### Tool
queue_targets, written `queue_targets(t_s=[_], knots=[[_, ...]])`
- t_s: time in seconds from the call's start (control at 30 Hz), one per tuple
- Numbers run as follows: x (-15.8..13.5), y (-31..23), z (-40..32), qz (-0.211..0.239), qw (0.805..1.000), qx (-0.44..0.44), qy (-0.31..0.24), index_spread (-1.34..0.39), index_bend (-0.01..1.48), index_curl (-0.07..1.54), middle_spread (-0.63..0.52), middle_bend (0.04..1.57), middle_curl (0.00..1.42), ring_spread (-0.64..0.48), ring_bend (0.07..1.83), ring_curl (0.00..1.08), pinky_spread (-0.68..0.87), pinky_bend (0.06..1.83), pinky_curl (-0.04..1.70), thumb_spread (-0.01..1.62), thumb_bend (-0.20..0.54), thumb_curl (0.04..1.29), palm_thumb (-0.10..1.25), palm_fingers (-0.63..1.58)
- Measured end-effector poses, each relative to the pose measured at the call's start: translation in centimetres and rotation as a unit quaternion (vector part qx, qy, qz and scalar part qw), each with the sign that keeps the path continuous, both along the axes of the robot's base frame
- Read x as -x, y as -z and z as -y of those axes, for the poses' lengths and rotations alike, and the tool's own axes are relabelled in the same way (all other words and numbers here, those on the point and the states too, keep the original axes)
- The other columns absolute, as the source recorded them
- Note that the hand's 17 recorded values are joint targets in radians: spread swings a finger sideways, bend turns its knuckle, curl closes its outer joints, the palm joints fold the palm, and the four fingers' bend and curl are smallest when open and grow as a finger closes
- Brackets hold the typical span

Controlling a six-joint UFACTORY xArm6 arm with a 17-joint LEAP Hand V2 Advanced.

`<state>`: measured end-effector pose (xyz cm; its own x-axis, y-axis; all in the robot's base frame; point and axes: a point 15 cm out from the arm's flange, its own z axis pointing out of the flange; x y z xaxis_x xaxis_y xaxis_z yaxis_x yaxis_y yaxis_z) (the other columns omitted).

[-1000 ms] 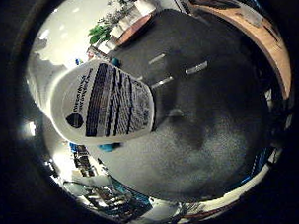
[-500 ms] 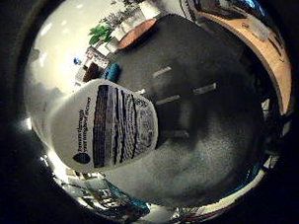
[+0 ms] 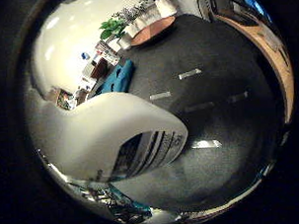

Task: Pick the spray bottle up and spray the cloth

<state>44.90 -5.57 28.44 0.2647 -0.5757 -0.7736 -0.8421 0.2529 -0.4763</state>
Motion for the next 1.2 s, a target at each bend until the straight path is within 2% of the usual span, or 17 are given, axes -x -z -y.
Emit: queue_targets(t_s=[0.17, 0.27, 0.33, 0.5, 0.77, 0.93, 1.07, 1.2], knots=[[0.3, 0.3, -0.6, 0.011, 1.000, -0.002, -0.008, -0.31, 0.18, 0.25, -0.14, 0.56, 0.45, -0.16, 0.92, 0.40, -0.31, 0.78, 0.34, 1.09, -0.017, 0.30, 0.59, 0.96], [0.3, 0.0, -1.0, 0.013, 1.000, -0.014, -0.008, -0.35, 0.23, 0.30, -0.17, 0.64, 0.50, -0.18, 0.94, 0.43, -0.42, 0.88, 0.38, 1.11, -0.015, 0.30, 0.62, 1.15], [0.5, 0.0, -1.3, 0.012, 1.000, -0.026, -0.006, -0.36, 0.31, 0.36, -0.18, 0.71, 0.53, -0.19, 0.97, 0.44, -0.46, 0.92, 0.40, 1.12, -0.014, 0.30, 0.64, 1.23], [0.7, 0.1, -1.5, 0.013, 0.999, -0.038, -0.002, -0.34, 0.62, 0.52, -0.15, 0.91, 0.59, -0.15, 1.10, 0.48, -0.42, 1.01, 0.46, 1.15, -0.014, 0.31, 0.69, 1.35], [0.8, -1.4, -1.5, 0.027, 0.998, -0.063, 0.000, -0.21, 0.97, 0.65, -0.09, 1.13, 0.62, -0.15, 1.27, 0.53, -0.28, 1.19, 0.59, 1.16, -0.013, 0.32, 0.73, 1.32], [1.0, -2.1, -1.3, 0.030, 0.997, -0.064, 0.001, -0.18, 1.09, 0.66, -0.09, 1.23, 0.63, -0.15, 1.36, 0.55, -0.23, 1.25, 0.68, 1.16, -0.007, 0.35, 0.80, 1.26], [1.7, -3.4, -2.2, 0.031, 0.997, -0.075, -0.019, -0.17, 1.15, 0.66, -0.09, 1.28, 0.62, -0.15, 1.41, 0.57, -0.19, 1.26, 0.77, 1.13, -0.003, 0.42, 0.92, 1.23], [2.9, -4.1, -3.3, 0.003, 0.995, -0.089, -0.037, -0.17, 1.17, 0.65, -0.08, 1.31, 0.62, -0.15, 1.42, 0.57, -0.18, 1.24, 0.84, 1.08, -0.012, 0.48, 0.99, 1.21]])
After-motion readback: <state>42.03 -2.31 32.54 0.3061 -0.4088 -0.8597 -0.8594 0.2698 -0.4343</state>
